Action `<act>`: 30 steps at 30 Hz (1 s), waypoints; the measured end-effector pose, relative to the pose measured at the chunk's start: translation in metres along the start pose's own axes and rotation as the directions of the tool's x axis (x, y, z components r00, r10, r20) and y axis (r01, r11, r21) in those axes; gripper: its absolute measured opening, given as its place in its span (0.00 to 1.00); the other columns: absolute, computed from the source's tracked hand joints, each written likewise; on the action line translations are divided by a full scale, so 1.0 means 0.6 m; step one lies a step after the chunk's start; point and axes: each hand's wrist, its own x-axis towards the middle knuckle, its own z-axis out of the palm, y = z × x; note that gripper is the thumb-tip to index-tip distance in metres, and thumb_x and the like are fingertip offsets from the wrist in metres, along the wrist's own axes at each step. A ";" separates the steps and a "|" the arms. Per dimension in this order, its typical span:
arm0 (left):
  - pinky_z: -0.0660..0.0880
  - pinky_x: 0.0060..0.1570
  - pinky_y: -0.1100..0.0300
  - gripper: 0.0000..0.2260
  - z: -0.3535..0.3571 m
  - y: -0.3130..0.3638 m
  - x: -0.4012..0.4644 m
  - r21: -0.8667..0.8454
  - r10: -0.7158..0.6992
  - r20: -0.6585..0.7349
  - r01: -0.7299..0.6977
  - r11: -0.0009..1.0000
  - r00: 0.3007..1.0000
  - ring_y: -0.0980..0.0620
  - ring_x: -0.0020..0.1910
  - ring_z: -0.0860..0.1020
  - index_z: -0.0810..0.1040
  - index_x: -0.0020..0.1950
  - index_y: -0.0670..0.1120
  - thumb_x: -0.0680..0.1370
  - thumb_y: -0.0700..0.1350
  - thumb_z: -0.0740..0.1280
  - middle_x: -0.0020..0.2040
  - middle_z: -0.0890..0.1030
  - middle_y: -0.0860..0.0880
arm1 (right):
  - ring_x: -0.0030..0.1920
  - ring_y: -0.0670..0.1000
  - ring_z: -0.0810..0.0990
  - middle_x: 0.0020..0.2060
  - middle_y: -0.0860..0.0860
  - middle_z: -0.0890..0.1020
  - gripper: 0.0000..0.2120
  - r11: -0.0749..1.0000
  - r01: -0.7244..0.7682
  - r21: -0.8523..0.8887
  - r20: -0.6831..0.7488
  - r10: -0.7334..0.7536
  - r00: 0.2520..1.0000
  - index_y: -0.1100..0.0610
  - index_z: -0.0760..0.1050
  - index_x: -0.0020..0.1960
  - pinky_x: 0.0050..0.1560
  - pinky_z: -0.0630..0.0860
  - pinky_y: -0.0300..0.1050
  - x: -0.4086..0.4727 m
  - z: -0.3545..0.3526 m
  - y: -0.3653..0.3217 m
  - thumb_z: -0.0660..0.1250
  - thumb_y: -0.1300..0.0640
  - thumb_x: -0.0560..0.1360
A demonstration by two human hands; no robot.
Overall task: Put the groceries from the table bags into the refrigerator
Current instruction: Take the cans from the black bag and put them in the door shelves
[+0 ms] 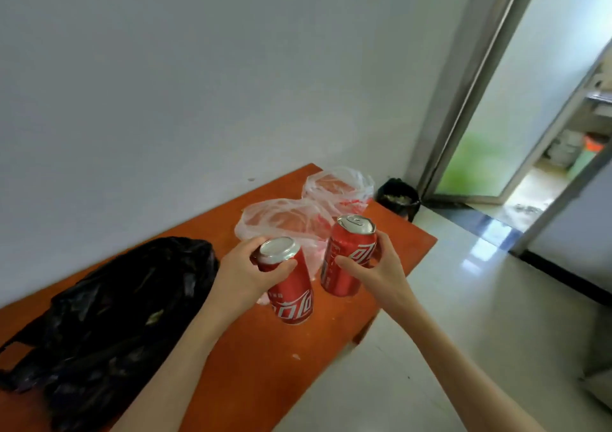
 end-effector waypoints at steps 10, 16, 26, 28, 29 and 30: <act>0.77 0.51 0.56 0.24 0.366 0.221 -0.051 -0.088 0.133 0.296 -0.112 0.990 0.946 0.52 0.55 0.76 0.73 0.63 0.50 0.69 0.52 0.73 0.57 0.77 0.51 | 0.54 0.47 0.77 0.53 0.48 0.77 0.29 0.997 -0.074 -0.035 -0.380 0.056 0.923 0.55 0.67 0.63 0.47 0.75 0.33 -0.186 -0.407 0.060 0.75 0.58 0.67; 0.75 0.45 0.59 0.20 0.609 0.343 -0.106 -0.253 0.017 0.400 0.093 0.963 0.916 0.51 0.50 0.78 0.76 0.61 0.45 0.73 0.54 0.68 0.51 0.80 0.46 | 0.52 0.46 0.77 0.52 0.48 0.78 0.24 0.994 -0.106 0.019 -0.502 0.102 0.859 0.51 0.68 0.59 0.48 0.74 0.36 -0.307 -0.663 0.098 0.74 0.60 0.68; 0.75 0.44 0.48 0.18 0.909 0.482 -0.191 -0.234 -0.405 0.846 0.923 0.306 0.348 0.40 0.49 0.77 0.70 0.54 0.40 0.70 0.48 0.70 0.51 0.73 0.35 | 0.49 0.48 0.82 0.49 0.51 0.82 0.18 0.938 -0.093 0.334 -0.640 0.298 0.708 0.52 0.74 0.55 0.45 0.78 0.39 -0.451 -0.889 0.187 0.74 0.54 0.67; 0.75 0.49 0.47 0.17 0.952 0.506 -0.201 -0.156 -0.350 0.893 0.924 0.349 0.283 0.40 0.48 0.78 0.70 0.53 0.39 0.71 0.49 0.69 0.53 0.73 0.34 | 0.47 0.48 0.83 0.47 0.50 0.83 0.18 0.913 -0.028 0.408 -0.657 0.315 0.685 0.52 0.75 0.54 0.44 0.78 0.40 -0.454 -0.930 0.199 0.73 0.53 0.65; 0.74 0.51 0.47 0.17 0.976 0.514 -0.205 -0.119 -0.323 0.909 0.908 0.402 0.263 0.41 0.48 0.78 0.70 0.53 0.39 0.71 0.49 0.69 0.53 0.74 0.34 | 0.46 0.48 0.83 0.46 0.50 0.84 0.17 0.899 0.008 0.439 -0.667 0.319 0.674 0.52 0.75 0.54 0.44 0.79 0.41 -0.452 -0.953 0.204 0.71 0.54 0.66; 0.74 0.50 0.48 0.18 1.000 0.524 -0.208 -0.080 -0.302 0.921 0.878 0.472 0.246 0.41 0.48 0.79 0.71 0.54 0.39 0.72 0.49 0.69 0.53 0.75 0.35 | 0.46 0.48 0.83 0.45 0.50 0.84 0.16 0.886 0.039 0.463 -0.673 0.322 0.666 0.53 0.75 0.53 0.44 0.79 0.42 -0.449 -0.978 0.210 0.70 0.55 0.66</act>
